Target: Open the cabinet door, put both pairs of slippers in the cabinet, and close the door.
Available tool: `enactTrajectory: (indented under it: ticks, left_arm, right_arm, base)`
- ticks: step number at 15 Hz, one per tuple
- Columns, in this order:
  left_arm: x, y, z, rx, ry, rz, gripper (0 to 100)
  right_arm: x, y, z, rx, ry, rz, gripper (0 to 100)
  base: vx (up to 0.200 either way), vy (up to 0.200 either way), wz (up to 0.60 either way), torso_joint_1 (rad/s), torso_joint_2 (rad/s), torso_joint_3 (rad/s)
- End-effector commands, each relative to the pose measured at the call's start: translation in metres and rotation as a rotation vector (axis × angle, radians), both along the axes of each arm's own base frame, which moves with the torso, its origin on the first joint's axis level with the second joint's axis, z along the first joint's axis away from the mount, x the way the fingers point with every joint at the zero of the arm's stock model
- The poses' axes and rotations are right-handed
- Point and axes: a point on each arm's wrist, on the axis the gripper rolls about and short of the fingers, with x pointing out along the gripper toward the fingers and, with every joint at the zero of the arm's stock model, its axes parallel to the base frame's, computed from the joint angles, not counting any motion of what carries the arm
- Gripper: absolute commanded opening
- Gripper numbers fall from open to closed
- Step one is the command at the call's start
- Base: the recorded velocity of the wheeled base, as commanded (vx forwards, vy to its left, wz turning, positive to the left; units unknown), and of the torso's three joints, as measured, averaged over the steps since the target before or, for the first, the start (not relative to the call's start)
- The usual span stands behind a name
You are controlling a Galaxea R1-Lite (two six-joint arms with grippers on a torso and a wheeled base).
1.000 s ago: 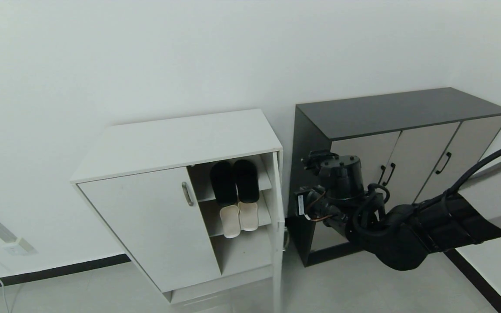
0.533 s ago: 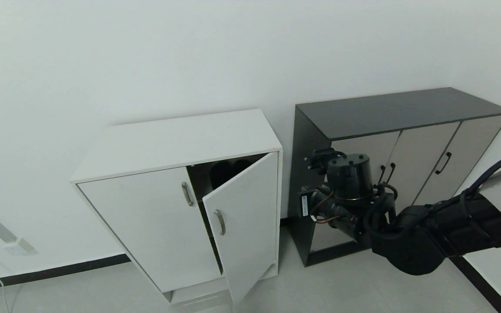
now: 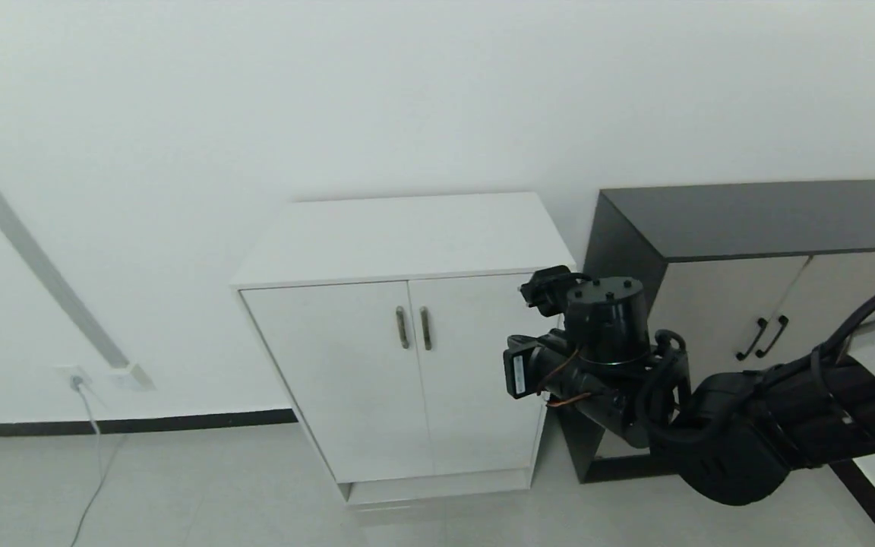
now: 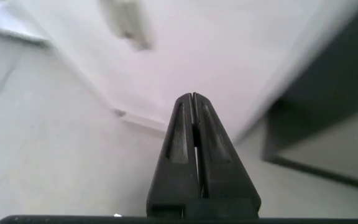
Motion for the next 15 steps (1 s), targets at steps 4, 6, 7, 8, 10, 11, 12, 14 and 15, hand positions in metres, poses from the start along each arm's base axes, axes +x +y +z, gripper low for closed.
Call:
enactTrajectory:
  ticks: [4, 6, 7, 8, 10, 11, 12, 14, 15]
  left_arm:
    - [0.000, 0.000, 0.000, 0.001, 0.000, 0.000, 0]
    - [0.000, 0.000, 0.000, 0.003, 0.000, -0.001, 0]
    - [0.000, 0.000, 0.000, 0.003, 0.002, -0.001, 0]
    - [0.000, 0.000, 0.000, 0.003, 0.002, -0.001, 0]
    - [0.000, 0.000, 0.000, 0.003, 0.002, -0.001, 0]
    - [0.000, 0.000, 0.000, 0.003, 0.002, -0.001, 0]
    - [0.000, 0.000, 0.000, 0.003, 0.002, -0.001, 0]
    - [0.000, 0.000, 0.000, 0.003, 0.000, -0.001, 0]
    - [0.000, 0.000, 0.000, 0.003, 0.002, -0.001, 0]
  right_arm:
    - [-0.010, -0.008, -0.019, 0.003, 0.015, 0.051, 0]
    - [-0.018, -0.014, -0.029, 0.013, 0.012, 0.115, 0]
    - [-0.022, -0.017, -0.036, 0.005, 0.010, 0.146, 0]
    - [-0.026, -0.020, -0.041, 0.002, 0.013, 0.167, 0]
    - [-0.034, -0.023, -0.051, -0.006, 0.029, 0.190, 0]
    - [-0.037, -0.024, -0.054, -0.011, 0.037, 0.198, 0]
    - [-0.038, -0.025, -0.060, -0.016, 0.043, 0.199, 0]
    - [-0.040, -0.025, -0.065, -0.008, 0.033, 0.202, 0]
    - [-0.041, -0.025, -0.066, -0.007, 0.032, 0.204, 0]
  base:
    - [0.000, 0.000, 0.00, 0.000, 0.00, 0.000]
    - [0.000, 0.000, 0.00, 0.000, 0.00, 0.000]
    - [0.000, 0.000, 0.00, 0.000, 0.00, 0.000]
    - [0.200, 0.000, 0.00, 0.007, 0.00, -0.007]
    - [0.200, 0.000, 0.00, -0.005, 0.00, 0.002]
    - [0.200, 0.000, 0.00, -0.017, -0.01, 0.007]
    - [0.200, 0.000, 0.00, 0.007, 0.01, 0.007]
    - [0.200, 0.000, 0.00, 0.005, 0.00, 0.005]
    - [0.200, 0.000, 0.00, 0.002, 0.01, -0.002]
